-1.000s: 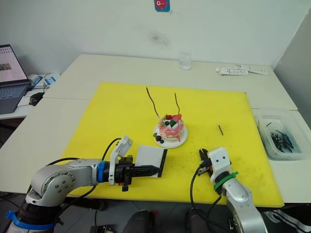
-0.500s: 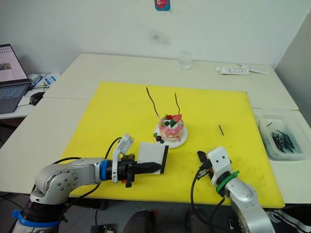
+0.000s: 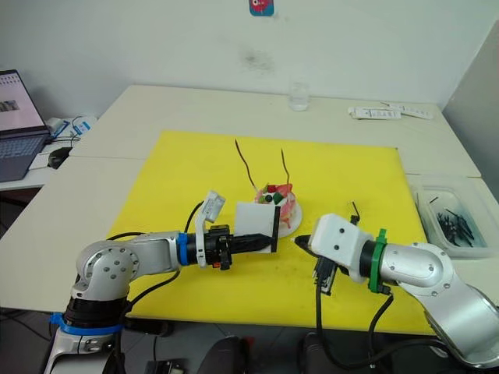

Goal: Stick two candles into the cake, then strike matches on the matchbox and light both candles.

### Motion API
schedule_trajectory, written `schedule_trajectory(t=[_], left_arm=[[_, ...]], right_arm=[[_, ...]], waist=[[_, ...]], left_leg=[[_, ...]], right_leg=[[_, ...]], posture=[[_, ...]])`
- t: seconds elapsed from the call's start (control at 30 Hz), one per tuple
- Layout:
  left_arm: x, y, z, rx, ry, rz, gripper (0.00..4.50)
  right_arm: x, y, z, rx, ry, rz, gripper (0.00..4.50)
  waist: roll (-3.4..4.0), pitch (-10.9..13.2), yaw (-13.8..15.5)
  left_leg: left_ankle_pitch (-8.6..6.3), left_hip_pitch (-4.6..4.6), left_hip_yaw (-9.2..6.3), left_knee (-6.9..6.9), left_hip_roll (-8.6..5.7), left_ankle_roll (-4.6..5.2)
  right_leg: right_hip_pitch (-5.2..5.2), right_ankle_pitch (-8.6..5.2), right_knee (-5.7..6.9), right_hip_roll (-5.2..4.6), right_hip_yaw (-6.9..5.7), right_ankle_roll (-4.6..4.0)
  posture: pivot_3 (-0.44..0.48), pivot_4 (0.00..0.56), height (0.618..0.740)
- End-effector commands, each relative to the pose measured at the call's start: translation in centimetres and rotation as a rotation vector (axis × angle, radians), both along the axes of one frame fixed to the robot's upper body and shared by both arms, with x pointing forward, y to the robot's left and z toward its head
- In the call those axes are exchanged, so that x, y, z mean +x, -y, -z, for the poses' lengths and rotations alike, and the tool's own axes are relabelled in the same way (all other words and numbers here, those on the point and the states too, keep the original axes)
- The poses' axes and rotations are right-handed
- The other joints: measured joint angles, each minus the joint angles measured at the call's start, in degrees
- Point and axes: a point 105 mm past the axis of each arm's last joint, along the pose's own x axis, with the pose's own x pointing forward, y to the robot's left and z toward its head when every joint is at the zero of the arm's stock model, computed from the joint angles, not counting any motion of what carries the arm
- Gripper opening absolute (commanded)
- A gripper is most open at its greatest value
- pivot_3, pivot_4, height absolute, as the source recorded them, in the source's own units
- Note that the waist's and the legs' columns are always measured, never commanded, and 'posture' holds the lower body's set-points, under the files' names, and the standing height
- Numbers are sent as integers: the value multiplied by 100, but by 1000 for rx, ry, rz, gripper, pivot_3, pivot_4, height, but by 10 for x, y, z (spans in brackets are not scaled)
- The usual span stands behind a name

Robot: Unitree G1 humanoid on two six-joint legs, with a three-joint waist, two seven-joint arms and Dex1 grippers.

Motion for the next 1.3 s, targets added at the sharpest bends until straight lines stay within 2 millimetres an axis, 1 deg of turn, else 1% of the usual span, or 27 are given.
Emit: schedule_trajectory(t=[0.03,0.1,0.27,0.6,0.73,0.8,0.93,1.03,1.17,1.3], left_arm=[[-1,4,-12,-31,24,15,0],[0,4,-12,-38,13,10,0],[0,4,-12,-37,6,9,0],[-3,4,-10,-37,-6,11,0],[-4,6,-9,-35,-5,10,0],[-3,4,-6,-22,-2,-1,0],[-1,0,-5,-19,-4,-24,0],[-2,-3,-2,-15,-16,-27,0],[-3,-4,1,-12,-33,-27,0],[-4,-3,2,-13,-38,-24,0]], right_arm=[[-2,-11,-2,-24,45,-49,33],[0,-13,1,-35,50,-54,33],[6,-12,10,-62,56,-40,33],[14,-11,13,-55,72,-15,33],[13,-15,11,-47,77,-32,33],[9,-15,12,-57,69,-50,33],[6,-7,12,-89,59,-49,33],[3,-3,9,-88,53,-54,33],[1,-6,7,-68,46,-67,33],[4,-11,8,-58,49,-69,33]], waist=[[0,0,2],[0,0,3],[0,0,4],[0,0,4],[0,0,4],[0,0,4],[0,0,5],[0,0,3],[0,0,3],[0,0,2]], left_leg=[[0,0,0,0,1,0],[0,-1,0,1,2,0],[0,-2,8,4,-5,-1],[0,-1,5,3,1,-1],[0,-1,5,3,0,-1],[0,-1,5,3,0,-1],[0,-1,5,2,0,-1],[0,0,6,2,-1,-1],[0,0,3,3,2,-1],[0,0,4,2,2,-1]], right_leg=[[0,0,1,0,0,0],[1,0,0,-1,0,0],[1,1,0,-2,4,1],[0,0,1,-2,2,1],[0,1,1,-3,2,1],[0,1,1,-3,2,1],[0,0,0,-3,1,0],[0,0,0,-4,3,0],[1,0,1,-4,0,0],[0,0,1,-4,1,0]], posture=[[0,150,706],[0,150,706],[0,150,706],[0,150,706],[0,150,706],[0,150,706],[0,150,706],[0,150,706],[0,150,706],[0,150,706]])
